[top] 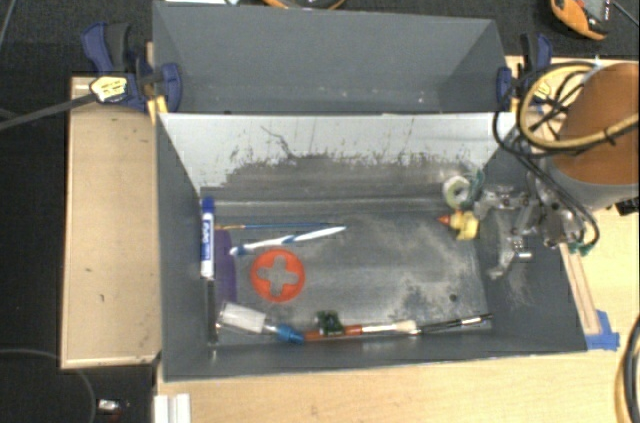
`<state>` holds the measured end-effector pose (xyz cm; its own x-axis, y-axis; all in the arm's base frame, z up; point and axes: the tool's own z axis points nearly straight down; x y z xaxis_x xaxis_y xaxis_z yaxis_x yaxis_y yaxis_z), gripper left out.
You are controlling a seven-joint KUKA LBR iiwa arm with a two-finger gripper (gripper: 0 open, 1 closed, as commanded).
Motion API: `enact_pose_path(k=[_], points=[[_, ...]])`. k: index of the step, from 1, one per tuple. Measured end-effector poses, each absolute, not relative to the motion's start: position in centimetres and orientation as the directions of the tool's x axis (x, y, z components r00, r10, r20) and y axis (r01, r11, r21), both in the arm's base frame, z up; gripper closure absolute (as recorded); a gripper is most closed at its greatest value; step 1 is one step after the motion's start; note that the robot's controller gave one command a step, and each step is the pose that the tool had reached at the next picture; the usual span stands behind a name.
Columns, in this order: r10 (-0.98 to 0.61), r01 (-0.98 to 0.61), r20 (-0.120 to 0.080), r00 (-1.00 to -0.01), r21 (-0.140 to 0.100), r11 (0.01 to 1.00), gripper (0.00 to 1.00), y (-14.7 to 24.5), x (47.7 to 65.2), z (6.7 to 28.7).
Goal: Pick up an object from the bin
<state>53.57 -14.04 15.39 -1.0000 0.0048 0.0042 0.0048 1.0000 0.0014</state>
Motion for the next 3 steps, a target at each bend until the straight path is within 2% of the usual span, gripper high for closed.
enact_pose_path(k=[1, 2, 3], points=[[-0.003, -0.003, -0.003, -1.0, -0.001, 1.0, 0.0, -14.0, 53.8, 15.8], [0.419, 0.419, 0.016, -0.908, -0.003, 0.908, 0.0, -13.2, 58.5, 6.9], [0.19, 0.19, -0.012, -0.982, 0.0, 0.982, 0.0, -14.8, 59.2, 14.6]])
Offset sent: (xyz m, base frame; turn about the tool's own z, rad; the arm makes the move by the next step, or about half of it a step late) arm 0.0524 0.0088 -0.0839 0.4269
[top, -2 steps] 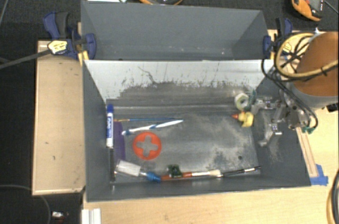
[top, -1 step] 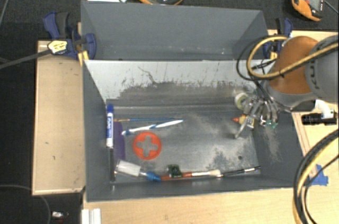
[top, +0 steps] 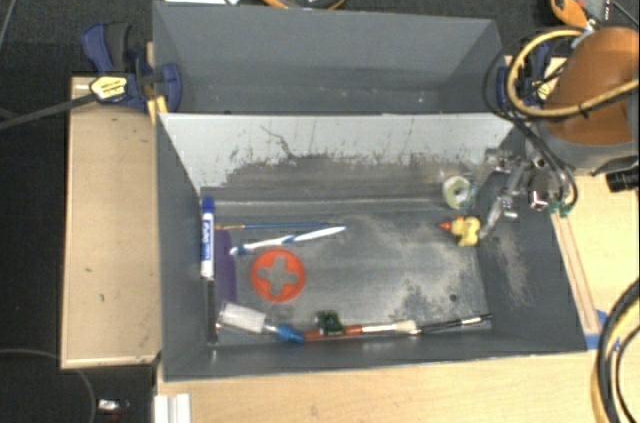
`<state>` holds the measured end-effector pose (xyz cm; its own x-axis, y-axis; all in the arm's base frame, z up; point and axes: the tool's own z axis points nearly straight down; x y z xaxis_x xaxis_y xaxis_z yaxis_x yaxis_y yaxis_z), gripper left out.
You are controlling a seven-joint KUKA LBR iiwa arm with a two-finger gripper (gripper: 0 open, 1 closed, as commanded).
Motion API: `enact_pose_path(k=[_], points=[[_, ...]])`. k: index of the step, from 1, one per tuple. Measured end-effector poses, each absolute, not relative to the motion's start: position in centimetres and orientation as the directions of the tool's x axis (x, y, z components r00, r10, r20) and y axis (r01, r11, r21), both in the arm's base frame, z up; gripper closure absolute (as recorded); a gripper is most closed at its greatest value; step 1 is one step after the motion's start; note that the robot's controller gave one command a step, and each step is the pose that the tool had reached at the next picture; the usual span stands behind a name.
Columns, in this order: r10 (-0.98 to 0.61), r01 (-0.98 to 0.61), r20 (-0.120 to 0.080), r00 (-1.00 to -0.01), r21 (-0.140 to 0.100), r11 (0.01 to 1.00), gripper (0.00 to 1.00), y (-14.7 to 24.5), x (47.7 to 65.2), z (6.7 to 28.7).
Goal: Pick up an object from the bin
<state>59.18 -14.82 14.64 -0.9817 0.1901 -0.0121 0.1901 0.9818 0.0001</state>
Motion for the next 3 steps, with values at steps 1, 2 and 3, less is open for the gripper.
enact_pose_path(k=[1, 2, 3], points=[[0.392, 0.392, 0.0, -0.92, -0.002, 0.92, 0.0, -14.0, 58.9, 10.8], [0.382, 0.382, -0.01, -0.924, 0.001, 0.924, 0.0, -15.0, 57.8, 7.1], [0.512, 0.512, -0.005, -0.859, 0.001, 0.859, 1.0, -14.8, 56.9, 7.0]])
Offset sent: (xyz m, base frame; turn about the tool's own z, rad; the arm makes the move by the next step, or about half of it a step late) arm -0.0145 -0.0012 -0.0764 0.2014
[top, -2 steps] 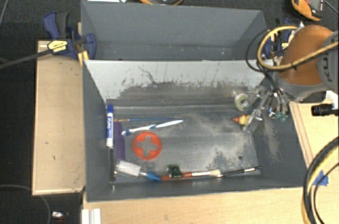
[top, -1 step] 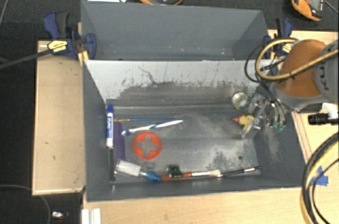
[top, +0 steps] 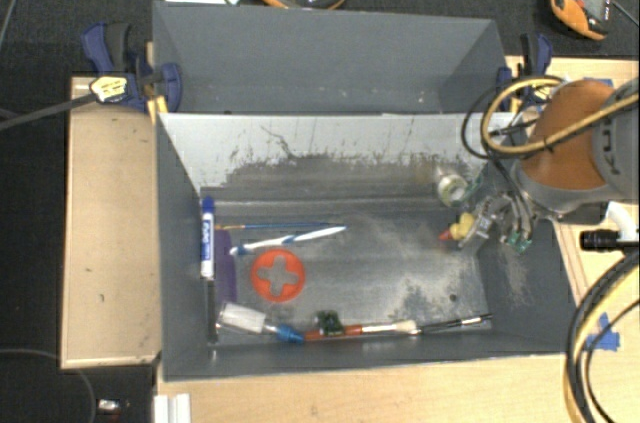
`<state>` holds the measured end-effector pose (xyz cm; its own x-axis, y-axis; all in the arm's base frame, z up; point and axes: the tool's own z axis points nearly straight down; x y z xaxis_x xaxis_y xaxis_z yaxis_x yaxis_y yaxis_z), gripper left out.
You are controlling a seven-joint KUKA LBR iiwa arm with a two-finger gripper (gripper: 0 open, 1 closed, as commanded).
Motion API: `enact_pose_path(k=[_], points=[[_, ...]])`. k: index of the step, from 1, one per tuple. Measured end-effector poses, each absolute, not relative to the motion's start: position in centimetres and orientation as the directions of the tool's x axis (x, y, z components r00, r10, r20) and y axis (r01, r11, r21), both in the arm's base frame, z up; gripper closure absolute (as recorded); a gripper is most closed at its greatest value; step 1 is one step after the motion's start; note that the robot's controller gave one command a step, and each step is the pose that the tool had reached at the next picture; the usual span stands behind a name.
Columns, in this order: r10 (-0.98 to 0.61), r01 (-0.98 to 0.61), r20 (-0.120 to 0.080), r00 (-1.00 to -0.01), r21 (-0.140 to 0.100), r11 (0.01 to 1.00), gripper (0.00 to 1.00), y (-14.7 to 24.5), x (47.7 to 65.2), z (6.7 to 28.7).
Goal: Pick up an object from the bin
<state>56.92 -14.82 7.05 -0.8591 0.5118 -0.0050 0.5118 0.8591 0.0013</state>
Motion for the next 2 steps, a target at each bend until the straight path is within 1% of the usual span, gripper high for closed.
enact_pose_path(k=[1, 2], points=[[0.511, 0.511, -0.005, -0.86, 0.001, 0.86, 1.0, -14.82, 56.92, 7.08], [0.51, 0.51, -0.008, -0.86, 0.001, 0.86, 1.0, -14.84, 56.94, 7.71]])
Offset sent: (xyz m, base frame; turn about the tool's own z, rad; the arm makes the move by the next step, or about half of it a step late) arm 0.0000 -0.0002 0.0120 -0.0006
